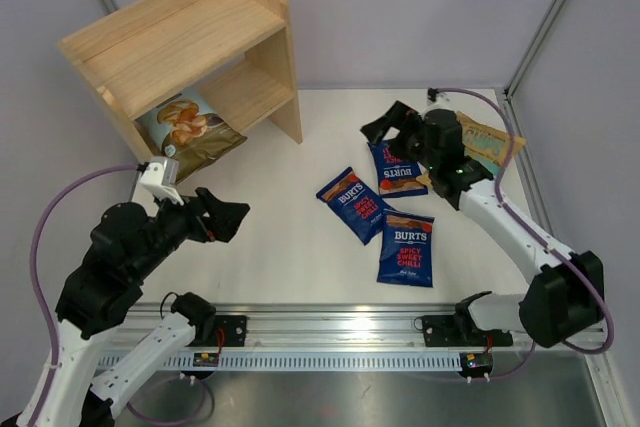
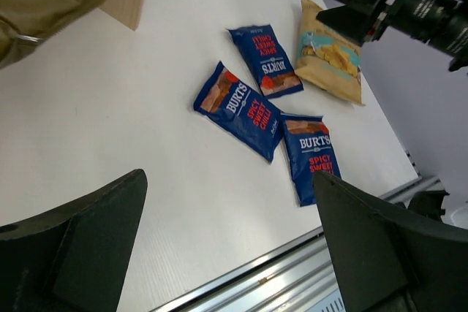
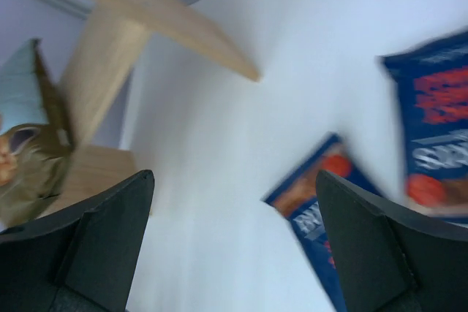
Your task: Place and organize the chips bags onto the shelf
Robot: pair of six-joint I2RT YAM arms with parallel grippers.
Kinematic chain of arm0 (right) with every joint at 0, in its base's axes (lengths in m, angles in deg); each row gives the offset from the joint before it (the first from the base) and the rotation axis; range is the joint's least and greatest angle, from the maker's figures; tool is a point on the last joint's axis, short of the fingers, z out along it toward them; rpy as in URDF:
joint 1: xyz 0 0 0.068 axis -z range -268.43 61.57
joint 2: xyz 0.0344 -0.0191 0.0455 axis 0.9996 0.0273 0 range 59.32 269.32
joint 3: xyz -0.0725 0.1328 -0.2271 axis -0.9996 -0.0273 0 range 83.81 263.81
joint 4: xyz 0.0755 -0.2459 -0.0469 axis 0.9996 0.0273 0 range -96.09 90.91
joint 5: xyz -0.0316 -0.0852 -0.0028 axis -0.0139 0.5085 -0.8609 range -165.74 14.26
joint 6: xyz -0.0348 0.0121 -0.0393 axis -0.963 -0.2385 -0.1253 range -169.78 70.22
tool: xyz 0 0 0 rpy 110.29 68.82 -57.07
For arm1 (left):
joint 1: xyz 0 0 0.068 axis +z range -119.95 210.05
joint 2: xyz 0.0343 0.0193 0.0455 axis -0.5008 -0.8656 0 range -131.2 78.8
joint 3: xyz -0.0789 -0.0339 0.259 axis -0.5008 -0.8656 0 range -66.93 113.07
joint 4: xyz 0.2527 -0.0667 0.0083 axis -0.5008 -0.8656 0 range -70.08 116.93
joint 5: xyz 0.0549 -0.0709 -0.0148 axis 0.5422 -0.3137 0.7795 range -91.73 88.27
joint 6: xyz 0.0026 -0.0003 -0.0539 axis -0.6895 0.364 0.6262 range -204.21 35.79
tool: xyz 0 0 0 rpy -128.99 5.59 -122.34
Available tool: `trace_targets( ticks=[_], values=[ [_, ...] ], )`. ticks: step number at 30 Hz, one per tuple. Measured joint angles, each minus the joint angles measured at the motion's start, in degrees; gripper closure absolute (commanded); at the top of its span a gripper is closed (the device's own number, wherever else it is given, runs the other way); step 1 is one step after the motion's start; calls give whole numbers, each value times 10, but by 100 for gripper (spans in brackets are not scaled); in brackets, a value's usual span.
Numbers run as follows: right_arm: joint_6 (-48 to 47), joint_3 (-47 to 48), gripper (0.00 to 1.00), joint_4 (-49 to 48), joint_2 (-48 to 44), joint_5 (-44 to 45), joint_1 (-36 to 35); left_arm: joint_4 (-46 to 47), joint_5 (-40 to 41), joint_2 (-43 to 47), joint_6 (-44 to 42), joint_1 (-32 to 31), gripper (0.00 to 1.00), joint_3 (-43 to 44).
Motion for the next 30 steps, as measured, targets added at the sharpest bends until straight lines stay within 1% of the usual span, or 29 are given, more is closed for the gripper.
trace_targets(
  ticks=[1, 3, 7, 9, 11, 14, 20, 22, 24, 28, 29, 30],
  values=[
    [-9, -17, 1, 16, -21, 0, 21, 5, -7, -5, -1, 0, 1, -7],
    [-28, -56, 0, 57, -73, -5, 91, 15, -31, -21, -5, 0, 1, -21],
    [-44, -129, 1, 99, -155, -22, 272, 28, -80, -45, -20, 0, 1, -50],
    [-52, -149, 1, 113, -165, -26, 353, 30, -103, -51, -31, 0, 1, -66],
    [-63, -154, 1, 124, -148, -26, 403, 31, -117, -52, -40, 0, 1, -80],
    [-70, -155, 0, 122, -102, -33, 440, 33, -132, -52, -56, 0, 1, -96],
    [-75, -158, 1, 77, 16, -76, 522, 34, -153, -52, -84, 0, 1, -120],
    [-82, -158, 0, 63, 48, -83, 534, 38, -162, -50, -89, 0, 1, -131],
    [-85, -162, 2, 45, 73, -92, 537, 37, -175, -48, -92, 0, 1, -141],
    [-89, -177, 14, -7, 128, -142, 537, 42, -197, -48, -99, 0, 1, -142],
    [-89, -179, 25, -16, 140, -151, 537, 44, -202, -48, -101, 0, 1, -143],
    [-89, -184, 32, -29, 152, -162, 537, 46, -205, -48, -102, 0, 1, -143]
  ],
)
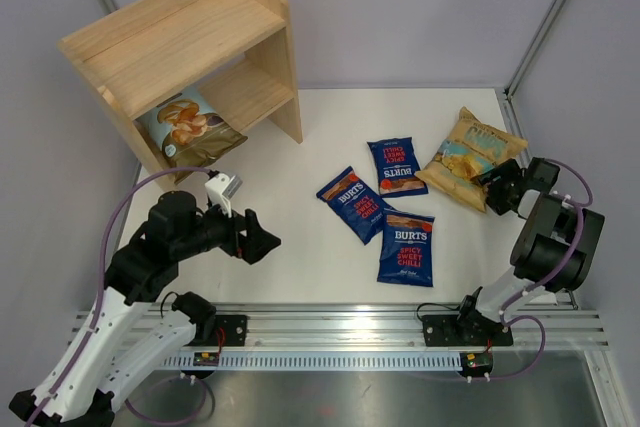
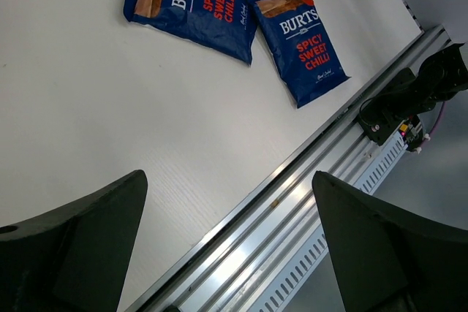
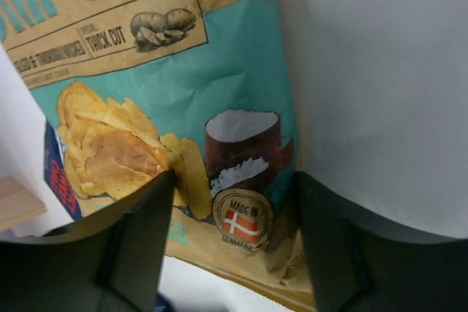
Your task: Place and organize the chips bags onto the shelf
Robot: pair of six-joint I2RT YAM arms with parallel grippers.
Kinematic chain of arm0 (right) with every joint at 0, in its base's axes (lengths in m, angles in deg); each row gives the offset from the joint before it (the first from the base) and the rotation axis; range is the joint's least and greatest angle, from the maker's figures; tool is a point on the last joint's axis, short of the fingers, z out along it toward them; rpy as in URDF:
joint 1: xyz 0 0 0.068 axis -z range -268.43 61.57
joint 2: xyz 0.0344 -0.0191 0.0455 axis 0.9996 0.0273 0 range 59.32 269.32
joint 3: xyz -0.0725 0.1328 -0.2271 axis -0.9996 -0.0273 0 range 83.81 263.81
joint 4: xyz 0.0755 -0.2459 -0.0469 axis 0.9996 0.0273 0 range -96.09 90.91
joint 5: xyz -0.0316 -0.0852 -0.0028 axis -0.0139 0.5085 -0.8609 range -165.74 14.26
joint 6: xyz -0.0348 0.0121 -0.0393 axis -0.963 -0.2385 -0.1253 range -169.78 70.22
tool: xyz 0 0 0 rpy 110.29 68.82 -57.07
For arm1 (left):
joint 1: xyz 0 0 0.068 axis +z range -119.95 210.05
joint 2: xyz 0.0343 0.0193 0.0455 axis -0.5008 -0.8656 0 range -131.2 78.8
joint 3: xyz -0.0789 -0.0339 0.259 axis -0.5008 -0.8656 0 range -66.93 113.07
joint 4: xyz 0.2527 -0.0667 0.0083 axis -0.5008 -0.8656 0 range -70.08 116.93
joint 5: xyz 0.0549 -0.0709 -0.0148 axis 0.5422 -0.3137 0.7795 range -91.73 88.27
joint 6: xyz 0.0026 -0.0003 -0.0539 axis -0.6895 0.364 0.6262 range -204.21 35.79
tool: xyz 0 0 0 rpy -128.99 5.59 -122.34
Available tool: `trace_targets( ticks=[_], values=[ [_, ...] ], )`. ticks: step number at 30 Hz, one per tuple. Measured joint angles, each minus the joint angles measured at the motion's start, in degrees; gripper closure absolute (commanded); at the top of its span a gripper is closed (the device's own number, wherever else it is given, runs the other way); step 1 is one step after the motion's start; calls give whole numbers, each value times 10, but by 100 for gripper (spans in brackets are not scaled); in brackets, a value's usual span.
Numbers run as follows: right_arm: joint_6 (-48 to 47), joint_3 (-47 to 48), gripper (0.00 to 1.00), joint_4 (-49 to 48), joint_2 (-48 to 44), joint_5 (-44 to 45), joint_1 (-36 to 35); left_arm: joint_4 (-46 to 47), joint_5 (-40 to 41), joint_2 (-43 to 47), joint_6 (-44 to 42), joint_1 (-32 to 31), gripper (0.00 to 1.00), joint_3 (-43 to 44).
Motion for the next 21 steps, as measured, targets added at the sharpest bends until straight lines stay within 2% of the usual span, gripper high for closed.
trace_targets(
  ticks=[2, 3, 5, 6, 9, 10, 14, 21],
  values=[
    [7, -6, 45, -21, 14, -23, 2, 1, -6, 0, -1, 0, 1, -1],
    [10, -9, 59, -32, 16, -33, 4, 1, -8, 1, -2, 0, 1, -1],
    [14, -15, 69, -49, 14, -42, 4, 2, -10, 4, -2, 0, 1, -2],
    [17, -19, 78, -60, 12, -46, 4, 2, -10, 8, -2, 0, 1, -3],
    [21, -36, 89, -77, -7, -51, 4, 3, -10, 15, -2, 0, 1, -4],
    [23, -43, 95, -80, -18, -53, 4, 4, -10, 16, -2, 0, 1, -4],
    [26, -63, 97, -76, -61, -62, 4, 6, 10, 10, 7, 0, 1, -4],
    [22, -80, 98, -30, -194, -101, 2, 51, 60, -23, 65, 0, 1, -3]
  ],
)
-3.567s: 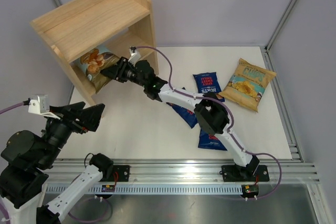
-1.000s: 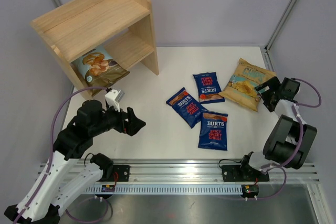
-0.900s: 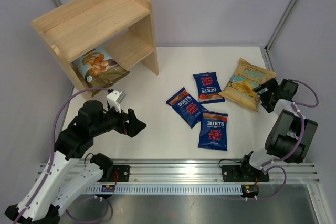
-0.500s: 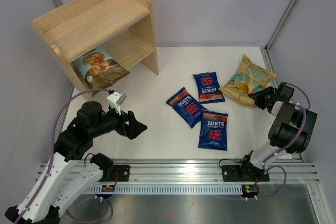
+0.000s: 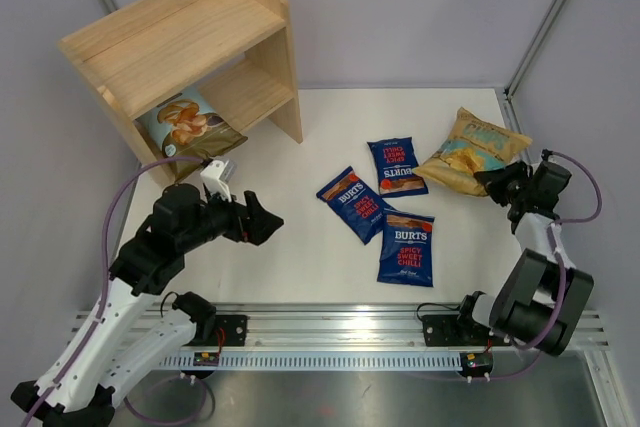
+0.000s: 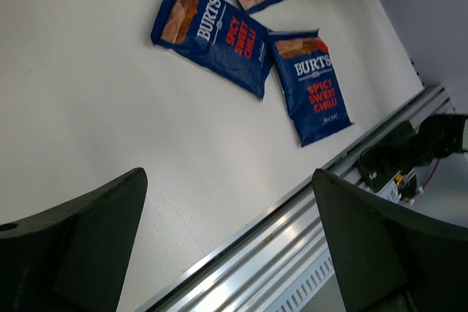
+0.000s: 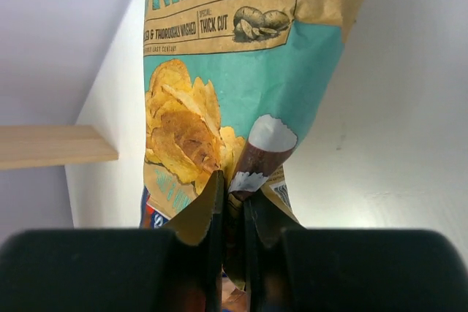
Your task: Place and organize the chips bags onto the shelf
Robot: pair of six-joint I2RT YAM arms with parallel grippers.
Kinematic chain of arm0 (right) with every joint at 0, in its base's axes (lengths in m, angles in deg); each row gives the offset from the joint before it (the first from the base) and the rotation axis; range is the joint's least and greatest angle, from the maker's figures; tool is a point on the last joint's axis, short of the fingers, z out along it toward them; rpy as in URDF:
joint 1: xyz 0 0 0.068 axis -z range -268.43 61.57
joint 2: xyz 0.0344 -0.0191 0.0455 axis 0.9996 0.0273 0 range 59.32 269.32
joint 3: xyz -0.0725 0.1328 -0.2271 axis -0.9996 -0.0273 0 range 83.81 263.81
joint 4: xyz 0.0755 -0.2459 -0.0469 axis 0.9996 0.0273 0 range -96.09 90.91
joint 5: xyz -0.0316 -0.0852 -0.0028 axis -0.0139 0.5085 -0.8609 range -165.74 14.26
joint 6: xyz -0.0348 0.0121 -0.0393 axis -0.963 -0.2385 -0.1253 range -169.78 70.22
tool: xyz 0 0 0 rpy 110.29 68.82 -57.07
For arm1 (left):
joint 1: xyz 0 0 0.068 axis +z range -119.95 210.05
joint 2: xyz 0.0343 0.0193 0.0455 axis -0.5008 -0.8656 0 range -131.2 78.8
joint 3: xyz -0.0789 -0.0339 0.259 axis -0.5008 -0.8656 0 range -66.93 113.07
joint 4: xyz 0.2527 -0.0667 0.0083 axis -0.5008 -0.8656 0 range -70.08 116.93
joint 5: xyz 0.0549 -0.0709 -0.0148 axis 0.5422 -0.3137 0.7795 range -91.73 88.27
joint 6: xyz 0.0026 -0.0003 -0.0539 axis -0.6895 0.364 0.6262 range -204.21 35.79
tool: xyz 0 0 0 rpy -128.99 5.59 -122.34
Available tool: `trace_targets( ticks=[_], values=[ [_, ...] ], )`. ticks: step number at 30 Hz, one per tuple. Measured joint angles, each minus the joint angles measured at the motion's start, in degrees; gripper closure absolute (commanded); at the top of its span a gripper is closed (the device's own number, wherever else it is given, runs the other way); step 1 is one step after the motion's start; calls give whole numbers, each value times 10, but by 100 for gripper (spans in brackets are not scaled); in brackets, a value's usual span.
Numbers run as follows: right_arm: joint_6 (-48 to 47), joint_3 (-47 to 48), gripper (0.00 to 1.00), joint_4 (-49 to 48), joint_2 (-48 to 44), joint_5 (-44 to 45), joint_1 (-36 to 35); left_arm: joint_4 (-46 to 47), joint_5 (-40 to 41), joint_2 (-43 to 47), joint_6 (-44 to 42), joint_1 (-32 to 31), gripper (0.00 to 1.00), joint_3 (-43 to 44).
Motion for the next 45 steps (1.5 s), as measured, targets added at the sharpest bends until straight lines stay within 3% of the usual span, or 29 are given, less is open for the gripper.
trace_targets(
  ticks=[5, 12, 18, 26, 31, 37, 45],
  values=[
    [-11, 0, 100, 18, -92, -38, -45, 71, 12, -46, 53, 0, 1, 4],
    [-18, -2, 100, -33, -153, -148, -199, 178, -37, -143, 123, 0, 1, 23],
    [-9, -25, 100, -118, -224, -200, -323, 265, -102, -177, 180, 0, 1, 13],
    [70, -38, 100, -188, -263, -174, -358, 409, -159, -177, 241, -47, 1, -44],
    [156, -57, 100, -245, -278, -137, -373, 445, -120, -160, 244, -101, 1, -68],
    [235, -67, 100, -249, -318, -62, -417, 540, 16, -126, 243, -186, 1, -129],
    [270, -66, 100, -216, -358, 15, -468, 704, 169, -191, 205, -296, 1, -155]
  ],
)
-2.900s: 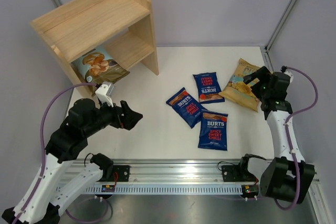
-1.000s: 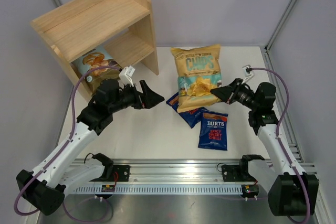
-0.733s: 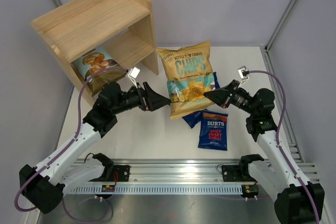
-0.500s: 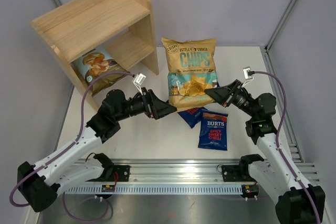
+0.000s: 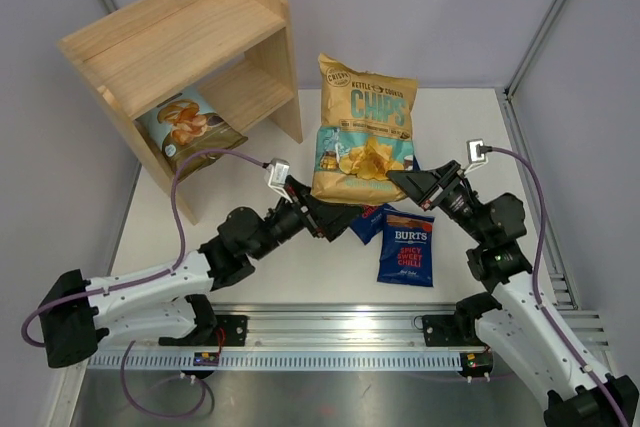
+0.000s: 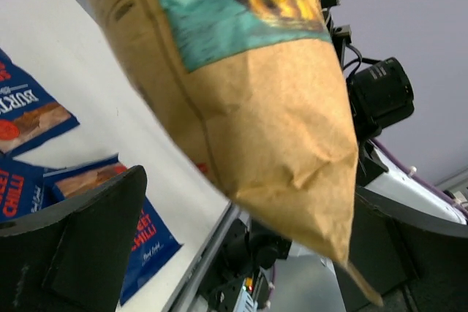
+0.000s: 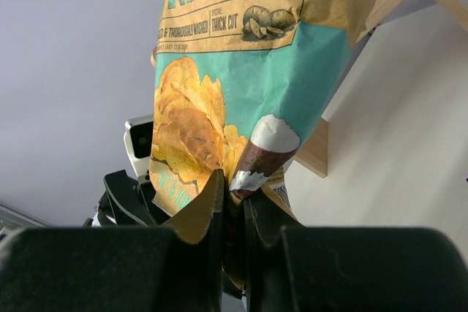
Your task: Place and organize the chips bags onto the shelf
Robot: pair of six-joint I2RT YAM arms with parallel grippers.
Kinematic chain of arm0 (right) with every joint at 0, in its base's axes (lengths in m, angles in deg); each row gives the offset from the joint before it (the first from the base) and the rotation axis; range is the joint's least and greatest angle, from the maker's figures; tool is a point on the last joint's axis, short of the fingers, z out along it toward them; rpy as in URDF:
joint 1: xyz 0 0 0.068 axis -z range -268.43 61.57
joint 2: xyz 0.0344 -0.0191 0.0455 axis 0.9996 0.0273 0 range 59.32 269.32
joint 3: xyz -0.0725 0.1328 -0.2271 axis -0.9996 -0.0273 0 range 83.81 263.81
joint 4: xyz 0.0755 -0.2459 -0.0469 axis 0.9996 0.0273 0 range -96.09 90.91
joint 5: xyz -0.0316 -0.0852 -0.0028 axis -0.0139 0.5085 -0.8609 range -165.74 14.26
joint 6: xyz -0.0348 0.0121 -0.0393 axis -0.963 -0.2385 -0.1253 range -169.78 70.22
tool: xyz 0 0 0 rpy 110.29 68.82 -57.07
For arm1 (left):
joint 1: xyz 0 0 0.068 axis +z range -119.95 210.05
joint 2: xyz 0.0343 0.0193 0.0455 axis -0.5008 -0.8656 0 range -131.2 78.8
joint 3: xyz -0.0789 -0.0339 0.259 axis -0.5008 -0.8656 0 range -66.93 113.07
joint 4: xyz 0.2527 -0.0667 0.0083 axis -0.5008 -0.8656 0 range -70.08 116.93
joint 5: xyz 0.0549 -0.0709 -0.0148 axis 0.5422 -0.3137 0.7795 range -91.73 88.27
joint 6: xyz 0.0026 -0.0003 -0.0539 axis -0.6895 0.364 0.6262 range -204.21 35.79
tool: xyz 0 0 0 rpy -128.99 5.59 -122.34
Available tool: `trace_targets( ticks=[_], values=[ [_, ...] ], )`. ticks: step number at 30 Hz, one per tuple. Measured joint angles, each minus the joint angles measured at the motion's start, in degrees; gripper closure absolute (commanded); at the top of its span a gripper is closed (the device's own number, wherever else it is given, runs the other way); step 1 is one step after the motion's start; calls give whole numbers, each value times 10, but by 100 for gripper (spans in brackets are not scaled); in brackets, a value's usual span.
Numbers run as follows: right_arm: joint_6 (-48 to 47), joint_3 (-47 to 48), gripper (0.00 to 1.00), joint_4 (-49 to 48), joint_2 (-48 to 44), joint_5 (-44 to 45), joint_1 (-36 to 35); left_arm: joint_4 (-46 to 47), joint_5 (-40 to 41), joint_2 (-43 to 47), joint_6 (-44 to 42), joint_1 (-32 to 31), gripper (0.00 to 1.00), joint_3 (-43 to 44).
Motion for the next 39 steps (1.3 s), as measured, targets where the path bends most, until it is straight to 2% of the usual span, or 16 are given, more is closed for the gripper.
trace_targets(
  ticks=[8, 13, 17, 18, 20, 21, 23, 24, 25, 27, 29, 30, 31, 33, 39],
  values=[
    [41, -8, 100, 49, -43, 79, -25, 107, 87, -107, -64, -53, 1, 44],
    [69, -26, 100, 49, -75, 134, -47, 165, 153, -147, -88, -70, 9, 64],
    [92, -26, 100, 47, -75, 169, -62, 192, 196, -189, -117, -82, 26, 100],
    [97, -26, 100, 46, -73, 177, -65, 193, 206, -199, -124, -85, 39, 113],
    [106, -26, 100, 46, -73, 191, -69, 201, 221, -215, -136, -90, 52, 133],
    [108, -26, 100, 46, -73, 195, -70, 204, 228, -219, -140, -94, 66, 136],
    [109, -26, 100, 47, -73, 201, -72, 213, 240, -223, -146, -100, 72, 136],
    [108, -26, 96, 49, -73, 202, -73, 215, 246, -223, -148, -103, 80, 136],
    [106, -26, 90, 54, -73, 202, -74, 217, 250, -223, -146, -105, 85, 134],
    [102, -25, 63, 68, -76, 203, -76, 223, 258, -223, -144, -108, 87, 124],
    [92, -23, 43, 87, -82, 202, -80, 238, 269, -218, -134, -108, 87, 100],
    [85, -19, 16, 103, -87, 202, -83, 241, 276, -214, -129, -107, 87, 86],
    [78, -13, 9, 122, -92, 202, -85, 248, 281, -210, -123, -107, 88, 70],
    [51, 5, 4, 171, -103, 212, -88, 254, 295, -198, -116, -107, 88, 36],
    [-33, 52, 1, 313, -153, 295, -90, 274, 334, -147, -108, -109, 91, -44]
  ],
)
